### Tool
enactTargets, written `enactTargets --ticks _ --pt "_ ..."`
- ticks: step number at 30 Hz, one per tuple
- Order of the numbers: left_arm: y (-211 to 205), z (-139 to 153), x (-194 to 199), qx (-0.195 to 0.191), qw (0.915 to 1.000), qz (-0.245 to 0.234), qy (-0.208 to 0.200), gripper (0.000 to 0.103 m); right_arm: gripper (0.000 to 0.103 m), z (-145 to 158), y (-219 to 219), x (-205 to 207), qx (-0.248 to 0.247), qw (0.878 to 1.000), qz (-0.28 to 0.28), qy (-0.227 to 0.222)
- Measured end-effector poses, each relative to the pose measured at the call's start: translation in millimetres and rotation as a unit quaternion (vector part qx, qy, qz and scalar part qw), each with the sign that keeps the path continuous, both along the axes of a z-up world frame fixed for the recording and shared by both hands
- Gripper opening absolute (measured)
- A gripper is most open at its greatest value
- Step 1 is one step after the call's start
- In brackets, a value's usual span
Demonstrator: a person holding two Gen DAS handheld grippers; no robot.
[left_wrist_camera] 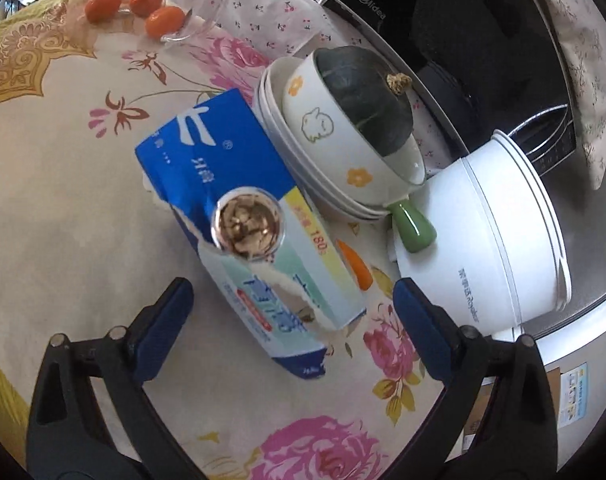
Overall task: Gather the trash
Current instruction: 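Grasp the blue-and-white carton with the left tool and lift it, then grasp the orange carrot with the right tool while the left tool holds the carton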
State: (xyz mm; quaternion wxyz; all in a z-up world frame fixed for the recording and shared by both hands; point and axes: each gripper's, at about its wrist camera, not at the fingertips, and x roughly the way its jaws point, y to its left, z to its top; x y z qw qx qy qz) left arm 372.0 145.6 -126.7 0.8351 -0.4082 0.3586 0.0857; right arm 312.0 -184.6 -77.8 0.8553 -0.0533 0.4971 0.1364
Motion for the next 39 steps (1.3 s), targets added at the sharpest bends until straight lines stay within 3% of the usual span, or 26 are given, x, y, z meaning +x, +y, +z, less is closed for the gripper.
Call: enactTargets --ticks 3,5,9,13,18,25,31,39 --pt "11 -3 2 -0.033 0.9992 0.024 -0.002 0.082 0.099 -6 2 4 0.016 1.0 -0.005 0.013" --pt "15 -6 4 -0.038 0.9991 0.019 0.008 0.061 0.099 -11 4 7 0.021 0.999 -0.008 0.023" --pt "18 -4 0 -0.019 0.9997 -0.011 0.006 0.05 0.099 -19 11 11 0.034 0.999 -0.011 0.033" --pt "29 7 -4 0.019 0.9979 -0.061 0.006 0.027 0.099 -22 24 23 0.056 0.998 -0.014 0.037" --pt "34 28 -15 0.095 0.9872 -0.128 0.012 0.022 0.099 -26 64 47 0.075 0.997 -0.001 0.021" --pt "57 55 -34 0.181 0.9728 -0.145 0.009 0.02 0.099 -40 128 86 0.082 0.997 0.01 -0.002" --pt "74 57 -45 0.193 0.9711 -0.139 0.013 0.02 0.098 -53 179 123 0.095 0.995 -0.034 0.002" --pt "95 49 -53 0.182 0.9747 -0.128 0.021 0.02 0.094 -59 216 148 0.104 0.991 -0.088 0.004"
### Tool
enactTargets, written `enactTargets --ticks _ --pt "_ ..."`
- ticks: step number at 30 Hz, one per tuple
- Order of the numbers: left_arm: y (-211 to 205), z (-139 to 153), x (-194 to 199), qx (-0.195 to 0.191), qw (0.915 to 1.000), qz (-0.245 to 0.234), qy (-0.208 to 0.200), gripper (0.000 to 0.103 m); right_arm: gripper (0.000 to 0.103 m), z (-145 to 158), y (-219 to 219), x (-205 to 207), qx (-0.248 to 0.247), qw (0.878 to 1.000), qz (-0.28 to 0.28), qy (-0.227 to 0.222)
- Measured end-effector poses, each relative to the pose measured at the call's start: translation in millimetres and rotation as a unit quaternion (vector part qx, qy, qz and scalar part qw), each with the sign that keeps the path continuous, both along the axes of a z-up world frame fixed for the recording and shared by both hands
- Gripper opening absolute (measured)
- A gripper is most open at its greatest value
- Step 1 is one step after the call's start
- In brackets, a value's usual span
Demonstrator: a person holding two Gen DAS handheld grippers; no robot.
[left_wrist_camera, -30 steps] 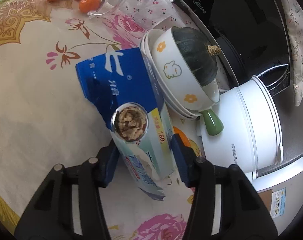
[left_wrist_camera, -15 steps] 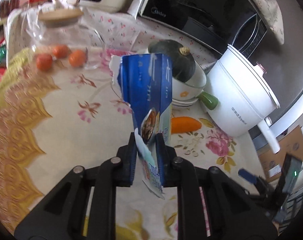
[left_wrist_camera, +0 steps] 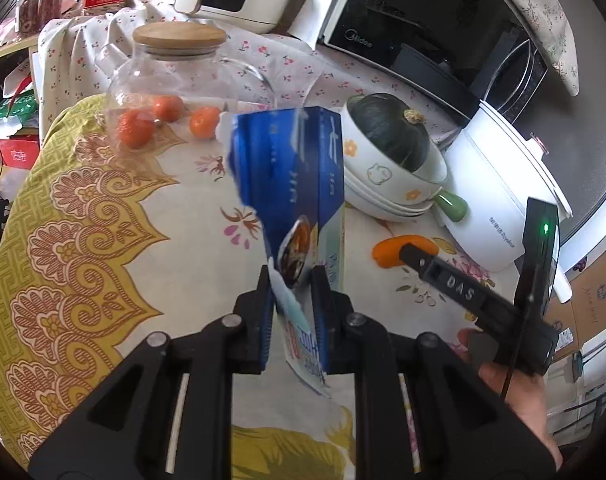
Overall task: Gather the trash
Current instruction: 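Grasp the orange carrot with the right tool while the left tool holds the carton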
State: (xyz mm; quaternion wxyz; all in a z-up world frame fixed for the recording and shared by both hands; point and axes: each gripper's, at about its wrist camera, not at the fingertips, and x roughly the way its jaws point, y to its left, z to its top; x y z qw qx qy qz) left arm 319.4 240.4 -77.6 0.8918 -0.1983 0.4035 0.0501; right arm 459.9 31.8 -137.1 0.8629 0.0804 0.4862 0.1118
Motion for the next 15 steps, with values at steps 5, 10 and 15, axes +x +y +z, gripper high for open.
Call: enactTargets --ticks 5,10,15 --pt "9 0 -4 -0.003 1.0 0.008 0.001 0.02 0.09 -4 20 7 -0.024 1.0 -0.018 -0.002" --pt "14 0 -6 -0.01 0.9999 0.008 0.002 0.02 0.071 -7 31 8 -0.078 0.997 -0.016 -0.018" --pt "5 3 -9 -0.001 1.0 -0.006 0.002 0.02 0.032 -4 26 -1 -0.07 0.997 0.029 -0.011"
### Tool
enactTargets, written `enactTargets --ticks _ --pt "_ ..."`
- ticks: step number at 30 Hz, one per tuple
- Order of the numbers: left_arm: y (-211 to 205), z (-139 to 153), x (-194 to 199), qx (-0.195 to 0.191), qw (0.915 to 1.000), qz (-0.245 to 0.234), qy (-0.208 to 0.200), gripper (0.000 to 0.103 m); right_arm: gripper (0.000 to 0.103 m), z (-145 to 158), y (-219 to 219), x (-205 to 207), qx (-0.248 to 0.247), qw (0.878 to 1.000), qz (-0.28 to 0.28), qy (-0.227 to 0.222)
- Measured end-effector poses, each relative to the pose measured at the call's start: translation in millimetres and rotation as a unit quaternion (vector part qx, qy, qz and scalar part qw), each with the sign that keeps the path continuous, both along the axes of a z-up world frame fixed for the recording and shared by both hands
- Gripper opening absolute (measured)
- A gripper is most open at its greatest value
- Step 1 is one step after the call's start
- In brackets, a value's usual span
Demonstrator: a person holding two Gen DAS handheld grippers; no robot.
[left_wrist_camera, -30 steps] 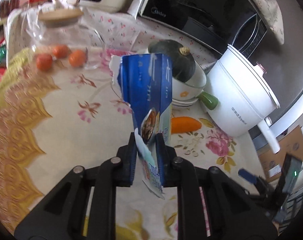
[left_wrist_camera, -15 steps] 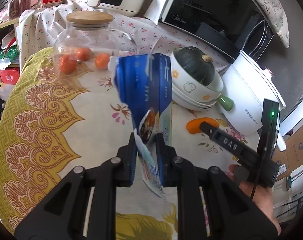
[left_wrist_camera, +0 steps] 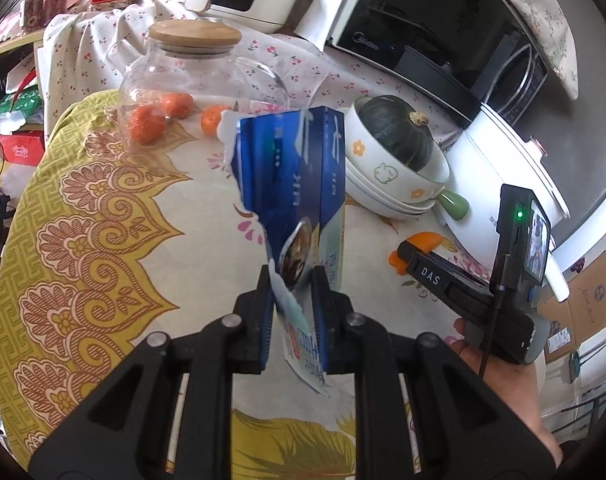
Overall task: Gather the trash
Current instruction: 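Grasp the orange carrot with the right tool while the left tool holds the carton, then carry the carton and carrot over the white bin and open both tools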
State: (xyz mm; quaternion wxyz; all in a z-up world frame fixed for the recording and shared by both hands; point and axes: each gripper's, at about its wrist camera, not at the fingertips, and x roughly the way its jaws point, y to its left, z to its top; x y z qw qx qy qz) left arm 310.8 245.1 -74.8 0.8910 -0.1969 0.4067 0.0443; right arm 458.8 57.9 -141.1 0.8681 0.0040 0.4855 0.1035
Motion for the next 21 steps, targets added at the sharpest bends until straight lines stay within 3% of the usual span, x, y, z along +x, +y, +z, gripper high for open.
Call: enactTargets --ticks 5,16,21 --pt "-23 3 -3 0.015 0.9994 -0.029 0.01 0.02 0.013 6 -19 -16 0.019 0.999 0.023 0.033" --pt "-61 35 -25 0.009 0.9982 -0.058 0.013 0.02 0.01 33 -88 -79 0.007 0.998 0.045 0.04" --pt "-101 56 -36 0.024 0.9952 -0.095 0.005 0.02 0.01 47 -136 -111 0.005 0.998 0.047 0.039"
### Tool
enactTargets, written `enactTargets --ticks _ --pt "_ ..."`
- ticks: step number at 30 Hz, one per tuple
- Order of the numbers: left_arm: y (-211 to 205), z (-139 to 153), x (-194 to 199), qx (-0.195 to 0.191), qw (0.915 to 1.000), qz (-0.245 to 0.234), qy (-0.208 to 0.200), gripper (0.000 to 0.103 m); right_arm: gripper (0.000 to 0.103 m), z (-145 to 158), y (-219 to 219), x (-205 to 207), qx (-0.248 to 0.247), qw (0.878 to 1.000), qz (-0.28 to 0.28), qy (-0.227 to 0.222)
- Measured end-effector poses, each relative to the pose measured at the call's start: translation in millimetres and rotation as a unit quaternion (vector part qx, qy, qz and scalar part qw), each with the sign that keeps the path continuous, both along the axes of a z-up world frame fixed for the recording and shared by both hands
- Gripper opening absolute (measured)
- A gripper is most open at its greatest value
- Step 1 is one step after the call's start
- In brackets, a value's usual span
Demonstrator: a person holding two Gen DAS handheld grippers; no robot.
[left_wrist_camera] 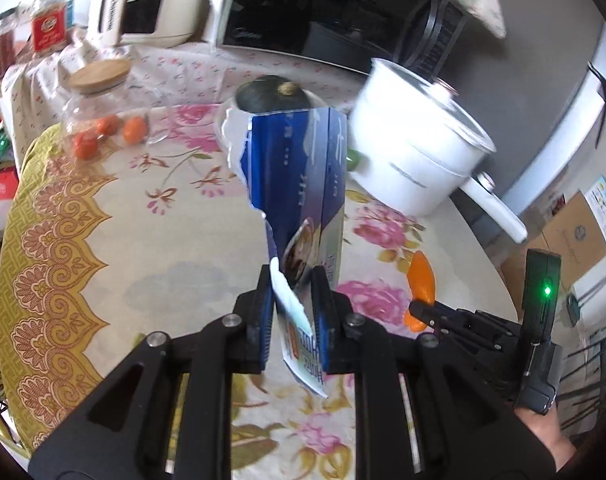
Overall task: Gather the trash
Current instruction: 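Carry the carton and carrot over the white bin and open both tools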
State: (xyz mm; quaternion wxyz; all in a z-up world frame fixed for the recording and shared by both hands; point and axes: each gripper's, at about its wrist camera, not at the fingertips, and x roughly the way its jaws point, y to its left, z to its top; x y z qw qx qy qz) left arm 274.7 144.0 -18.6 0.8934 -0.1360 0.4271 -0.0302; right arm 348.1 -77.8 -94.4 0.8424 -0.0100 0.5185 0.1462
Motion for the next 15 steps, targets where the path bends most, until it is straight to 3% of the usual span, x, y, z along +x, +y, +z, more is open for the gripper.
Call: enactTargets --ticks 7,15 --pt "-51 4 -27 0.014 0.9992 -0.036 0.009 0.02 0.01 20 -67 -42 0.005 1.0 -0.011 0.0" --pt "-102 -2 -62 -0.019 0.9974 -0.067 0.019 0.02 0.01 41 -132 -93 -0.011 1.0 -0.021 -0.002"
